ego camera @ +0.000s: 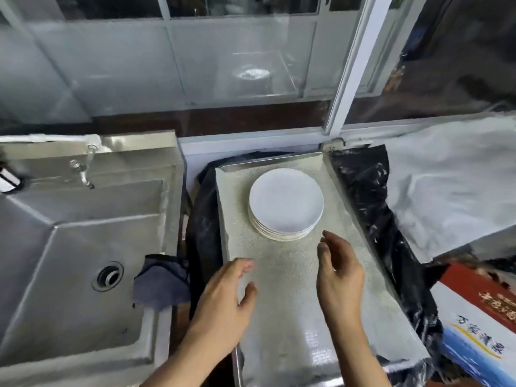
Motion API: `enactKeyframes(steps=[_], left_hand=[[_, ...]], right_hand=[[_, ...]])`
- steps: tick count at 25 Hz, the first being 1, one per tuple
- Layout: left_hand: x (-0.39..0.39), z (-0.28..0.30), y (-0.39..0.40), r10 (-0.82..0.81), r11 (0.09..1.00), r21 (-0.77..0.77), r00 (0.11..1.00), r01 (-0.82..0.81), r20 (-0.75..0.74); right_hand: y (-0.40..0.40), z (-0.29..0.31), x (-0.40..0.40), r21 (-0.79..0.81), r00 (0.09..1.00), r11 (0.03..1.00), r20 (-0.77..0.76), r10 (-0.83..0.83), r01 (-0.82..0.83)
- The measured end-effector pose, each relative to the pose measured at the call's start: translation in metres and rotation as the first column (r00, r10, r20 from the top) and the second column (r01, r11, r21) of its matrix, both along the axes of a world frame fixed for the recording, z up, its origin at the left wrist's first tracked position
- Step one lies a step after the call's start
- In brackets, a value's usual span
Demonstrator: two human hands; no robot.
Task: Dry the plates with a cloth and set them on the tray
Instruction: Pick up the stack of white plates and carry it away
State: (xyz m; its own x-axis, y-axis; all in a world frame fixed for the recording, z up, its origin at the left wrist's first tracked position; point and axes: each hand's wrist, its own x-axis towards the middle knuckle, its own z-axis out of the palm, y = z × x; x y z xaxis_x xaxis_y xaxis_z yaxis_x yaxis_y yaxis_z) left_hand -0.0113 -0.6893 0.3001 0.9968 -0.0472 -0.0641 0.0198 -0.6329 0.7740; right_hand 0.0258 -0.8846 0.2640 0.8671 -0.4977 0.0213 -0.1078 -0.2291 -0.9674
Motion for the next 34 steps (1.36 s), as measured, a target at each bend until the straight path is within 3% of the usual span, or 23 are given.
enactKeyframes(steps=[9, 14, 21, 28, 34], left_hand=[[0.141, -0.05, -0.059, 0.155, 0.987, 0.055, 0.986, -0.152, -0.058], [0.205, -0.089, -0.061, 0.346, 0.938, 0.137, 0.893, -0.319, -0.29], [0.231, -0.123, -0.059, 0.476, 0.847, -0.026, 0.779, -0.531, -0.409], [0.242, -0.126, -0.061, 0.502, 0.615, -0.243, 0.61, -0.751, -0.613], [0.222, -0.113, -0.055, 0.425, 0.565, -0.369, 0.644, -0.738, -0.637]], right_hand=[[-0.063, -0.062, 0.153, -0.021, 0.977, 0.996, -0.195, 0.083, -0.088], [-0.067, -0.095, 0.2, -0.028, 0.915, 0.983, -0.372, 0.156, -0.179], [-0.062, -0.11, 0.221, 0.105, 0.863, 0.979, -0.461, 0.206, -0.177], [-0.061, -0.109, 0.227, 0.206, 0.855, 0.97, -0.472, 0.216, -0.131], [-0.055, -0.097, 0.205, 0.244, 0.889, 0.967, -0.424, 0.173, -0.072]])
